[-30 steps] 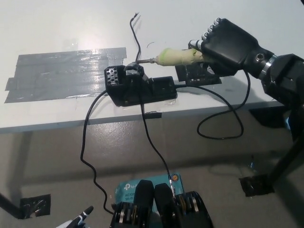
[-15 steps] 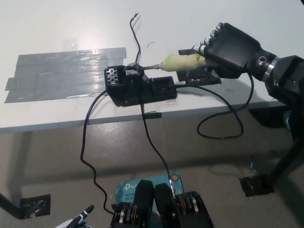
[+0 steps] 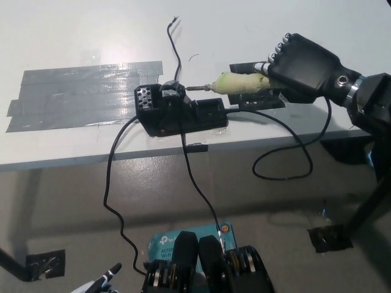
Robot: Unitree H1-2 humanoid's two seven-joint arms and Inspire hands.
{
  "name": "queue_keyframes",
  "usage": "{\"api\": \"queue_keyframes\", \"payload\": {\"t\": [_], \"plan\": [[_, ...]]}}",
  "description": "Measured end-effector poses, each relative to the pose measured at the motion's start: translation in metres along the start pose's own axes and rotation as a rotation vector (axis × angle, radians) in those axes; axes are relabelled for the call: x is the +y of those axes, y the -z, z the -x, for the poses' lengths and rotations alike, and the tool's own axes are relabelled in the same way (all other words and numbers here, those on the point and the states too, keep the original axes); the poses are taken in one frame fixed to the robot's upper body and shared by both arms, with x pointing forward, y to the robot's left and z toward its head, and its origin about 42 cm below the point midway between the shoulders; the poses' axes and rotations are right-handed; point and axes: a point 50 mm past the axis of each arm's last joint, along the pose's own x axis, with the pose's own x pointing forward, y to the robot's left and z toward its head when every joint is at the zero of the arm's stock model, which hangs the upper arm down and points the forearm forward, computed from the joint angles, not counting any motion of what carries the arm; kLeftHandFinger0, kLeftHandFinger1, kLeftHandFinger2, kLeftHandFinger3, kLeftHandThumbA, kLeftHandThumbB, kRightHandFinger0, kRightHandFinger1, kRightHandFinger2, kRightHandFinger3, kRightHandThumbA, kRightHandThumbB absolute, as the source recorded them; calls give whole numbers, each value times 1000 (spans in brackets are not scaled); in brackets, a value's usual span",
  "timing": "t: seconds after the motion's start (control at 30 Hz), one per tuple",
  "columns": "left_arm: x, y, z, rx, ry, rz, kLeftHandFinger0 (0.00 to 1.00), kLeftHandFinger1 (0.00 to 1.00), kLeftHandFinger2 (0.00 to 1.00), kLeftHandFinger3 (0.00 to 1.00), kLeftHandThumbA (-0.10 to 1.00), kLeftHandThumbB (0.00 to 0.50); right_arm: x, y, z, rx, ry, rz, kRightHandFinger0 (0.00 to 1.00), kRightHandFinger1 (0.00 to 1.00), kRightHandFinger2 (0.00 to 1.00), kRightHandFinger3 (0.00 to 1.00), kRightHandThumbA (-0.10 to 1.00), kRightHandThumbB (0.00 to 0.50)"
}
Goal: The robot uses its right hand to grab and lift the soldering gun kept on the middle of the table and puts it in its base
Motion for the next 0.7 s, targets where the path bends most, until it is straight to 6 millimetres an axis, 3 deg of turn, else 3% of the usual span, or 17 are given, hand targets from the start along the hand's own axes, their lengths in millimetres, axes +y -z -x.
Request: {"api": "queue_keyframes", "payload": {"t": [0.03,0.1,0.17,0.23,0.27,0.3,0.37,0.43,0.57,0.6,0.67,0.7], "plan": [[0,0,0,-1,0,0,0,0,114,384,1000,500,0,0,-1,0,0,-1,0,0,342,412,-92,248],[0,-2,0,-5,0,-2,0,0,117,394,1000,500,-1,0,-4,0,1,-2,0,0,385,376,-86,213],[0,-3,0,-10,0,-4,0,0,111,386,1000,500,-4,-2,-10,-5,3,-2,0,0,410,404,-100,222],[-1,-5,-1,-15,1,-5,0,0,105,372,1000,500,-6,-5,-15,-12,7,-5,0,0,196,426,-100,208],[-1,-6,-1,-17,1,-6,0,0,104,371,1000,500,-7,-7,-18,-16,9,-7,0,0,143,428,-100,204],[-1,-7,-2,-19,1,-6,0,0,86,368,1000,500,-7,-8,-19,-19,10,-9,0,0,300,485,-100,167],[0,-9,-3,-22,1,-7,0,0,79,359,1000,500,-7,-11,-22,-29,5,-7,0,0,320,496,-100,175],[0,-10,-3,-24,1,-8,0,0,92,381,1000,500,-7,-11,-24,-35,2,-5,0,0,248,485,-100,189],[0,-11,-4,-27,1,-9,0,0,40,349,1000,500,-7,-10,-26,-41,-15,4,0,0,266,488,-100,223],[0,-11,-4,-28,2,-10,0,0,43,356,1000,500,-6,-9,-27,-41,-20,6,0,0,192,485,-100,236],[0,-12,-4,-30,2,-10,0,0,51,356,1000,500,-6,-8,-28,-45,-26,12,0,0,173,501,-100,253],[0,-13,-5,-31,2,-11,0,0,57,358,1000,500,-6,-7,-28,-48,-27,15,0,0,94,513,-100,255]]}}
